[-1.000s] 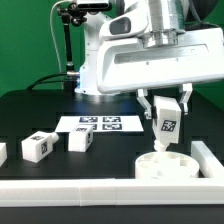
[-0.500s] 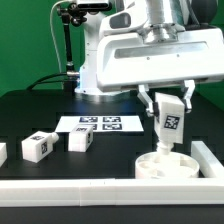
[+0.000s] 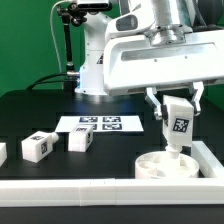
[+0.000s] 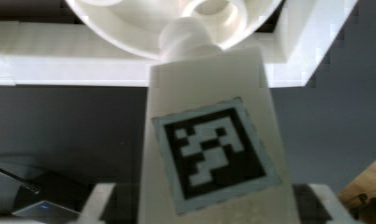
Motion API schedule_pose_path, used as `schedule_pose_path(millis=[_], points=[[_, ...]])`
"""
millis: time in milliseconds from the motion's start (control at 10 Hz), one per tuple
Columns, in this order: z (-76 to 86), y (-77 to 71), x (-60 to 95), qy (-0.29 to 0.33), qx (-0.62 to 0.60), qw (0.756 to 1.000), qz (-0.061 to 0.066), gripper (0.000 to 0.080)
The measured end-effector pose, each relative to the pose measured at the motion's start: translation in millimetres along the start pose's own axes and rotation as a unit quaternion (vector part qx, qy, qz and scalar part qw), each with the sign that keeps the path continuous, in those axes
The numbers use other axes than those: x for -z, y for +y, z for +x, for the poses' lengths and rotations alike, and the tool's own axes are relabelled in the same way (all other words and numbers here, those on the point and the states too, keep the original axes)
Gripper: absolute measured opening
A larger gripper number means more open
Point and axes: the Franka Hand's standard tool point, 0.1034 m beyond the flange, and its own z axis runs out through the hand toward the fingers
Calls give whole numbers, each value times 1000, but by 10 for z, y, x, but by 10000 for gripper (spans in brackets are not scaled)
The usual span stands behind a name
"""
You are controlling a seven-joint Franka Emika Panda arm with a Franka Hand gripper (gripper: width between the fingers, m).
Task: Assemble stool
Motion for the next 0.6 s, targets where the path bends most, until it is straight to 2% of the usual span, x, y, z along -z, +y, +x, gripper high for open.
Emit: schedule_pose_path(millis=[300, 600], points=[[-11, -110, -105, -2, 4, 1000, 6, 327], [-81, -78, -163, -8, 3, 1000, 5, 327]])
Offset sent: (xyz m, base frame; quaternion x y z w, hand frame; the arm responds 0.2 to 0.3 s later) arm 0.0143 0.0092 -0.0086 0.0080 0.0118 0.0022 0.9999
